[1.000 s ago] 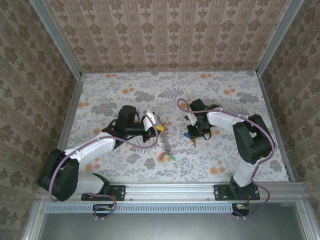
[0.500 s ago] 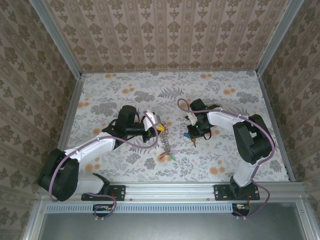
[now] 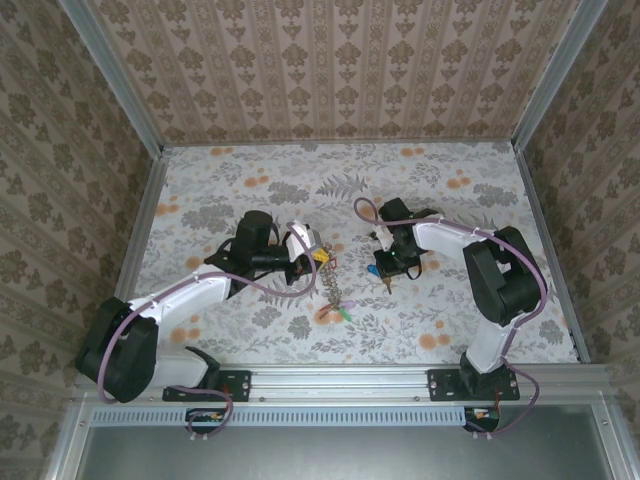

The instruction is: Put the keys on the keyring

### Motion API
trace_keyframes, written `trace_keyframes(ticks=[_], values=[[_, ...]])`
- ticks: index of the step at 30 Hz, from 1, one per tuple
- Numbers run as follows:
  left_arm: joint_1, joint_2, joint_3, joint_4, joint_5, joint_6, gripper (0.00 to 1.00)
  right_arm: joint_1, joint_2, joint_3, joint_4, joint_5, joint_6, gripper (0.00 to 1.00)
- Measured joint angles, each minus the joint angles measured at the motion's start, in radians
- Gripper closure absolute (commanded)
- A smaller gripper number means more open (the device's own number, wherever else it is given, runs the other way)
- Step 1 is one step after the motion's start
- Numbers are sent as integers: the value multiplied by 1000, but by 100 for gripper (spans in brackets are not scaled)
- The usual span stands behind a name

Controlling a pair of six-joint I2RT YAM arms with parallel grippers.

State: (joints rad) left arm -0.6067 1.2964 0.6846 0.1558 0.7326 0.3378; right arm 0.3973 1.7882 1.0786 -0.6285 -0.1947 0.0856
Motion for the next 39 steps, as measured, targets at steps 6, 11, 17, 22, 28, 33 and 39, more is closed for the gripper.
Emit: trace_keyframes(ticks=[6,11,17,22,28,33,39], values=[[0,0,0,0,0,0,100,0,0,0,0,0,0,85],[0,0,0,0,0,0,100,0,-1,0,0,0,0,85],[0,0,0,0,0,0,100,0,-2,0,0,0,1,88],[0,0,0,0,0,0,100,-4,-2,0,-1,0,4,86],[0,0,0,0,0,0,100,-11,-8,0,0,0,5,90],[0,0,0,0,0,0,100,-14,-11,0,0,-5,6,89],[0,0,0,0,0,0,100,-15,-11,0,0,-23,8,88]])
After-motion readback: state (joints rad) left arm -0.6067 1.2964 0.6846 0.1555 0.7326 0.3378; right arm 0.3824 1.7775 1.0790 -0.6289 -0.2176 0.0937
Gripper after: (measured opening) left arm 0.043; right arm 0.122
